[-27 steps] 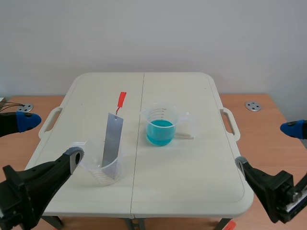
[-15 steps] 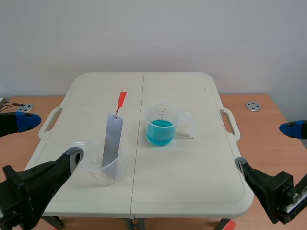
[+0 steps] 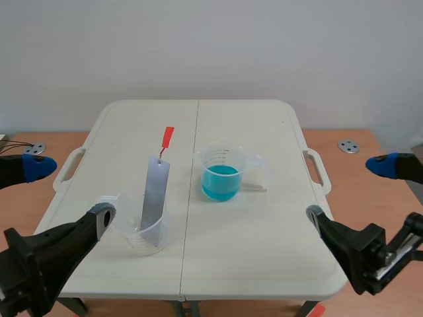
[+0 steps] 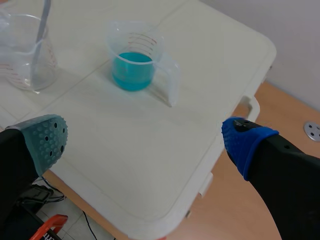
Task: Hold the metal plate by the orange handle, dip it into the blue solution, take it out and point at it, then put the plate back in the beaker on the left.
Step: 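Lift the metal plate out of the left beaker, then move the plate over the blue solution, then point at the plate with the left hand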
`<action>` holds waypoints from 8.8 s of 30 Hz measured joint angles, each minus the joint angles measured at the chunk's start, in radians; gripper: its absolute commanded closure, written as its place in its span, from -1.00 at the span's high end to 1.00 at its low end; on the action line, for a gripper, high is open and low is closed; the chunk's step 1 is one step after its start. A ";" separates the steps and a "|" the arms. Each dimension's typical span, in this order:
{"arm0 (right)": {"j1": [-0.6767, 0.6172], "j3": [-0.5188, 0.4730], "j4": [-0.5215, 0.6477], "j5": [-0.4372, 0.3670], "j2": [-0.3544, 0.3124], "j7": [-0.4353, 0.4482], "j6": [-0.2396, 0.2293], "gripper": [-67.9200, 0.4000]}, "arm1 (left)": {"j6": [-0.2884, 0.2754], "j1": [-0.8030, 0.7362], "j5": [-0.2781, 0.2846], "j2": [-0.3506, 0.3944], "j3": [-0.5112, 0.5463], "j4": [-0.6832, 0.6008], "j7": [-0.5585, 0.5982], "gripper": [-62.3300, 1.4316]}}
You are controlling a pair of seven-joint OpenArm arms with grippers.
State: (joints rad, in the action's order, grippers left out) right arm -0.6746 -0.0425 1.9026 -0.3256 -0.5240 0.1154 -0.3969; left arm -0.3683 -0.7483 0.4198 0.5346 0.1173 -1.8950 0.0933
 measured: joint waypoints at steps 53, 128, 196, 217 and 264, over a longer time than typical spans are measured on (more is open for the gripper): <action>0.851 0.599 -0.646 -0.304 0.335 -0.145 0.000 0.87 | 0.254 -0.565 -0.002 0.000 0.112 -0.001 -0.053 -0.90; 0.943 0.608 -0.770 -0.393 0.463 -0.269 -0.015 -0.94 | 0.245 -0.565 0.001 0.000 0.111 0.314 -0.104 -0.90; 0.757 0.457 -0.039 -0.286 0.444 -0.540 -0.060 -0.94 | 0.245 -0.565 0.001 0.013 0.110 0.279 -0.093 -0.90; 0.792 0.319 -0.039 -0.537 0.246 -0.539 -0.029 -0.94 | 0.208 -0.219 0.001 0.173 0.110 0.114 -0.043 -0.90; 1.024 0.306 -0.431 -0.637 0.214 -0.483 -0.097 -0.94 | 0.106 0.963 -0.030 -0.035 -0.642 0.595 -0.195 -0.90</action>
State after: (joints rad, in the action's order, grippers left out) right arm 0.3496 0.2638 1.4715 -0.9627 -0.3099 -0.3676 -0.4942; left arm -0.2623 0.2146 0.3897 0.4992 -0.5251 -1.3003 -0.1013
